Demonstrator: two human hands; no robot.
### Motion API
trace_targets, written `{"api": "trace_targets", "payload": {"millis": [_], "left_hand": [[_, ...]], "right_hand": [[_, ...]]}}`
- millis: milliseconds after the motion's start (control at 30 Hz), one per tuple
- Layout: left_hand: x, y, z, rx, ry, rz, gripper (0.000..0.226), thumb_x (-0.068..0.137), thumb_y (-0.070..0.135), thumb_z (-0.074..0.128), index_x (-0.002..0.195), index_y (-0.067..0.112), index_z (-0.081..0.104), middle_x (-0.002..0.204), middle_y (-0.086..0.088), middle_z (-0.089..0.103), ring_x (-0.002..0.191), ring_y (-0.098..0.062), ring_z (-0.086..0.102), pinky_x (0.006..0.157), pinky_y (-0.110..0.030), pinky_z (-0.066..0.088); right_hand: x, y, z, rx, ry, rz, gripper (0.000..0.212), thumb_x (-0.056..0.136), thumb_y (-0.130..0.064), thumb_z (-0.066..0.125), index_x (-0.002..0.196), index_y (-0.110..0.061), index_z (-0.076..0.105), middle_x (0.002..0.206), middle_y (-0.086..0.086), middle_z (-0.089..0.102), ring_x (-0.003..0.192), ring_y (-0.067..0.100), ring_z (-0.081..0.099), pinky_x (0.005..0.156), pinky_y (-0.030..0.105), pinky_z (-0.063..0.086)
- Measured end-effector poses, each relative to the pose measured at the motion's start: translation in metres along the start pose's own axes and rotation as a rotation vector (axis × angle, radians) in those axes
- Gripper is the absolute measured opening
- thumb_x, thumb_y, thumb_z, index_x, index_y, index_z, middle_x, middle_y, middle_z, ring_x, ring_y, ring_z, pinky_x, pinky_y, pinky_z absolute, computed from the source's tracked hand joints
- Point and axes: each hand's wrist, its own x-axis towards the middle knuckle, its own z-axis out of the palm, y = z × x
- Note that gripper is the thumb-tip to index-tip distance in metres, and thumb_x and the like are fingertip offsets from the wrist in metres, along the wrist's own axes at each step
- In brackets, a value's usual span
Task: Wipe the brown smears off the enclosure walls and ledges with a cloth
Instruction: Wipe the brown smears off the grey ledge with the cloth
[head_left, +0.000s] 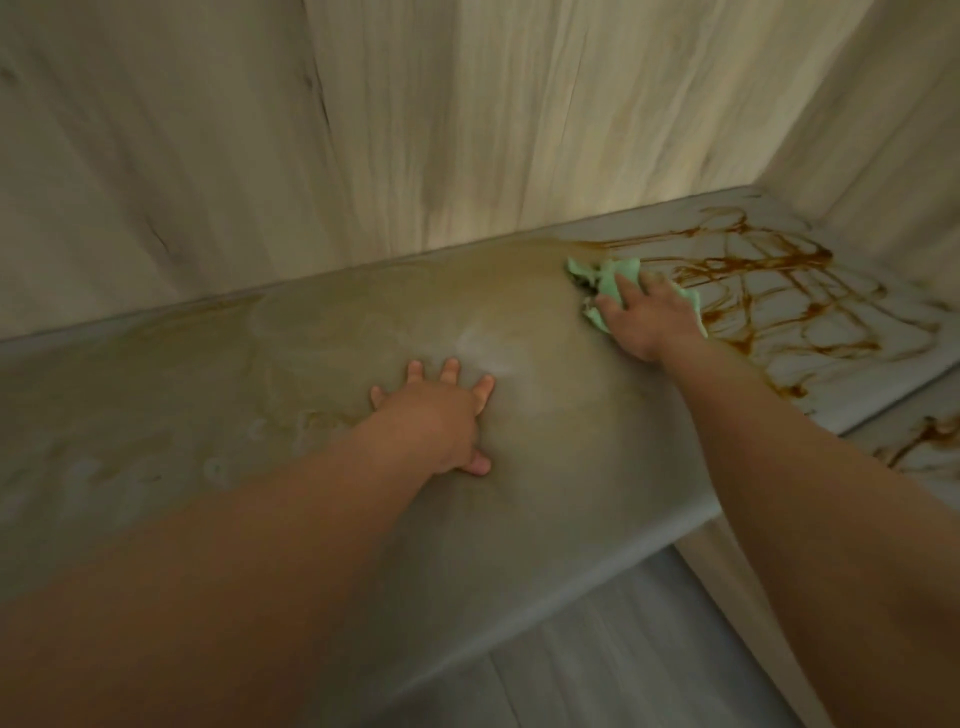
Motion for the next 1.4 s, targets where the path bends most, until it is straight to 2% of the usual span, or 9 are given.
{"api": "trace_targets", "payload": {"millis": [233, 400, 600, 700, 867, 1033, 1133, 1233, 1400], "left_hand": [[-0.002, 0.000, 0.004, 0.027, 0.053, 0.011, 0.108, 0.090, 0.061, 0.069, 0.163, 0.041, -0.008, 0.172, 0.000, -0.015, 0.156, -0.046, -0.005, 0.115, -0.077, 0.019], [-0.009, 0.001, 0.011, 0.038, 0.160, -0.018, 0.105, 0.089, 0.061, 0.068, 0.162, 0.044, -0.006, 0.173, 0.001, -0.011, 0.157, -0.043, -0.002, 0.116, -0.075, 0.019], [-0.017, 0.014, 0.016, 0.068, 0.236, -0.088, 0.103, 0.090, 0.057, 0.070, 0.163, 0.039, 0.000, 0.172, -0.005, 0.002, 0.157, -0.042, 0.003, 0.118, -0.074, 0.015], [-0.020, 0.025, 0.013, 0.100, 0.245, -0.126, 0.098, 0.089, 0.046, 0.075, 0.163, 0.031, 0.014, 0.168, -0.012, 0.018, 0.153, -0.043, 0.020, 0.119, -0.069, 0.021], [-0.048, 0.066, -0.002, 0.164, 0.265, -0.096, 0.062, 0.099, 0.017, 0.048, 0.159, 0.018, 0.032, 0.160, -0.017, 0.036, 0.148, -0.042, 0.034, 0.121, -0.061, 0.028], [-0.069, 0.100, -0.005, 0.216, 0.289, 0.004, 0.045, 0.094, 0.014, 0.054, 0.138, 0.010, 0.056, 0.138, -0.016, 0.056, 0.131, -0.039, 0.054, 0.104, -0.050, 0.047], [-0.059, 0.112, -0.007, 0.209, 0.301, 0.059, 0.039, 0.091, 0.012, 0.052, 0.129, 0.006, 0.059, 0.134, -0.019, 0.055, 0.129, -0.041, 0.053, 0.107, -0.049, 0.047], [-0.029, 0.123, -0.018, 0.151, 0.321, 0.118, 0.038, 0.095, 0.023, 0.054, 0.129, 0.008, 0.058, 0.134, -0.020, 0.057, 0.127, -0.041, 0.054, 0.107, -0.050, 0.047], [0.043, 0.158, -0.050, 0.067, 0.349, 0.165, 0.084, 0.087, 0.070, 0.062, 0.148, 0.014, 0.048, 0.150, -0.017, 0.049, 0.136, -0.038, 0.047, 0.112, -0.050, 0.042]], "right_hand": [[-0.129, -0.016, 0.028, -0.013, -0.005, -0.382, 0.061, 0.103, -0.066, 0.028, 0.161, -0.049, 0.016, 0.174, -0.002, 0.004, 0.160, 0.023, -0.002, 0.127, 0.041, -0.003], [-0.187, 0.032, 0.031, -0.099, -0.046, -0.649, 0.074, 0.094, -0.076, 0.017, 0.162, -0.047, 0.016, 0.173, -0.004, 0.008, 0.160, 0.020, -0.001, 0.129, 0.040, 0.000], [-0.170, 0.103, 0.023, -0.058, 0.022, -0.211, 0.065, 0.105, -0.063, 0.021, 0.164, -0.039, 0.012, 0.174, -0.005, 0.002, 0.160, 0.020, -0.003, 0.127, 0.043, -0.001], [-0.157, 0.098, 0.021, -0.003, 0.013, -0.026, 0.065, 0.106, -0.062, 0.016, 0.165, -0.036, 0.009, 0.174, -0.002, 0.000, 0.160, 0.025, -0.005, 0.128, 0.048, -0.004], [-0.156, 0.089, 0.023, 0.063, 0.016, 0.000, 0.067, 0.104, -0.066, 0.013, 0.165, -0.039, 0.005, 0.174, 0.000, -0.003, 0.159, 0.029, -0.009, 0.127, 0.051, -0.007], [-0.157, 0.092, 0.018, 0.079, -0.045, -0.039, 0.070, 0.102, -0.069, 0.014, 0.164, -0.041, 0.001, 0.174, 0.000, -0.007, 0.159, 0.029, -0.013, 0.127, 0.051, -0.009], [-0.159, 0.095, 0.014, 0.080, -0.061, -0.060, 0.072, 0.101, -0.072, 0.015, 0.164, -0.041, -0.001, 0.174, 0.001, -0.008, 0.159, 0.029, -0.014, 0.127, 0.051, -0.010], [-0.159, 0.103, 0.013, 0.112, -0.069, -0.094, 0.067, 0.104, -0.066, 0.014, 0.164, -0.041, 0.000, 0.174, 0.000, -0.010, 0.158, 0.026, -0.016, 0.127, 0.048, -0.011], [-0.129, 0.126, 0.014, 0.048, -0.072, -0.134, 0.059, 0.107, -0.060, 0.013, 0.163, -0.046, -0.002, 0.173, -0.005, -0.011, 0.159, 0.023, -0.014, 0.127, 0.045, -0.009]]}}
